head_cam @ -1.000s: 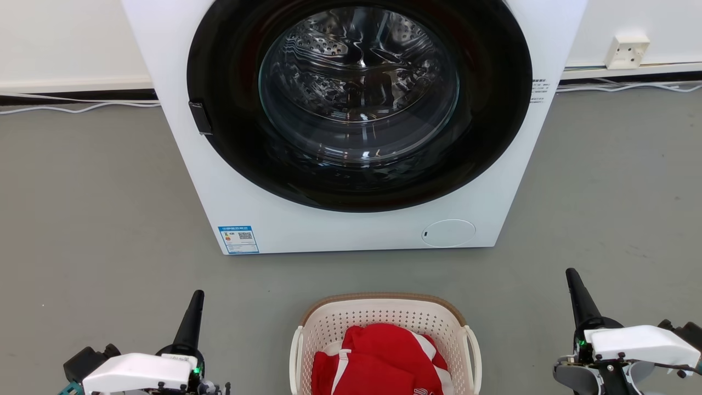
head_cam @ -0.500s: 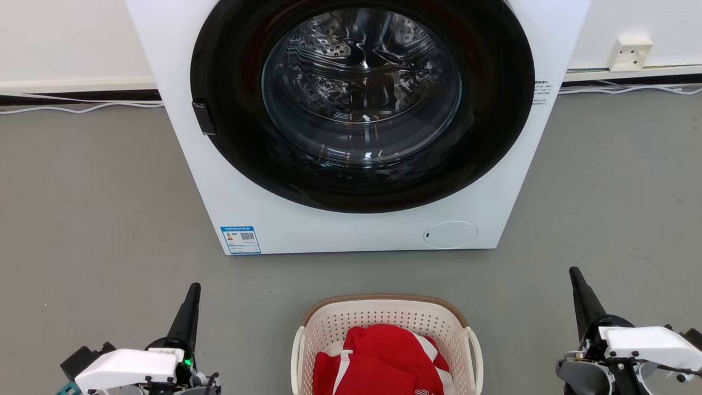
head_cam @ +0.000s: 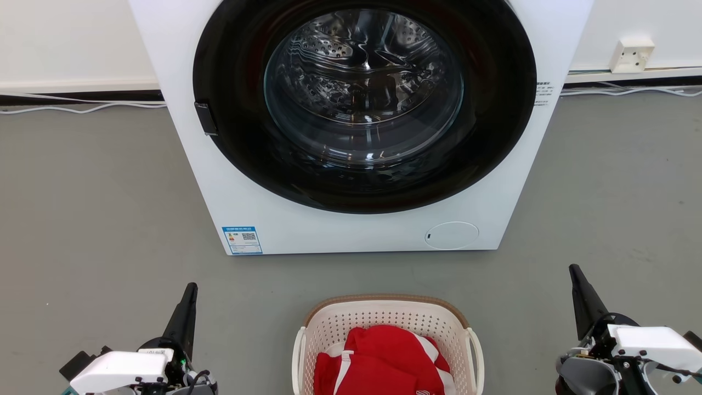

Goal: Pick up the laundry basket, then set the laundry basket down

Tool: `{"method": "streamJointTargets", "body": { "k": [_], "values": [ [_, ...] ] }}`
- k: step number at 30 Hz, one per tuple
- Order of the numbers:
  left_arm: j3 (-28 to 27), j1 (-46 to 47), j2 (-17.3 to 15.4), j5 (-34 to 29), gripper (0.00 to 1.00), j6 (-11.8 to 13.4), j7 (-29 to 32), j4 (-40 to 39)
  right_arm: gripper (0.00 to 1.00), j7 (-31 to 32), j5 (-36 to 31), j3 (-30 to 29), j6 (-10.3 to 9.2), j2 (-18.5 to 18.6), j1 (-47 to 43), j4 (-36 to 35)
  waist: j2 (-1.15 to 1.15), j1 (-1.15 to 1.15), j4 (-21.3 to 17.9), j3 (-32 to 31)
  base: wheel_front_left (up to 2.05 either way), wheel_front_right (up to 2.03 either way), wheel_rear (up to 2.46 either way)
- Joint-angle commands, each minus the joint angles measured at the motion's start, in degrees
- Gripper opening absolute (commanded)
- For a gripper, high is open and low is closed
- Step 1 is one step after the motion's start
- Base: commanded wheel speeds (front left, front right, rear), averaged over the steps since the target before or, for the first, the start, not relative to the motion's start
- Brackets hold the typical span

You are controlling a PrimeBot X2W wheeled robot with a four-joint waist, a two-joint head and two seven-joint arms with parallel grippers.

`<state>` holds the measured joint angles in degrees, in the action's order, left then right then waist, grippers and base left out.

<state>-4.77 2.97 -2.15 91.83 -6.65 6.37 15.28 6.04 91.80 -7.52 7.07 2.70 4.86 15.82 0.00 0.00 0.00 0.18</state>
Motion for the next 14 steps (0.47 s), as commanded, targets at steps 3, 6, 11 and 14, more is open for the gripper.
{"method": "streamJointTargets", "body": {
  "k": [3,6,11,14],
  "values": [
    [-1.78,3.23,-0.75,0.3,0.0,-0.83,0.15,-1.21,0.0,0.46,0.35,0.98,0.42,0.18,1.32,-1.79,0.0,0.0,0.0,0.0,0.0,0.0,0.0],
    [-1.78,3.23,-0.75,0.3,0.0,-0.83,0.15,-1.21,0.0,0.46,0.36,0.98,0.42,0.18,1.32,-1.79,0.0,0.0,0.0,0.0,0.0,0.0,0.0],
    [-1.79,3.23,-0.75,0.3,0.0,-0.83,0.15,-1.21,0.0,0.46,0.36,0.99,0.42,0.18,1.32,-1.79,0.0,0.0,0.0,0.0,0.0,0.0,0.0],
    [-1.79,3.23,-0.75,0.3,0.0,-0.84,0.15,-1.21,0.0,0.46,0.36,0.99,0.42,0.18,1.32,-1.79,0.0,0.0,0.0,0.0,0.0,0.0,0.0]
  ]
}}
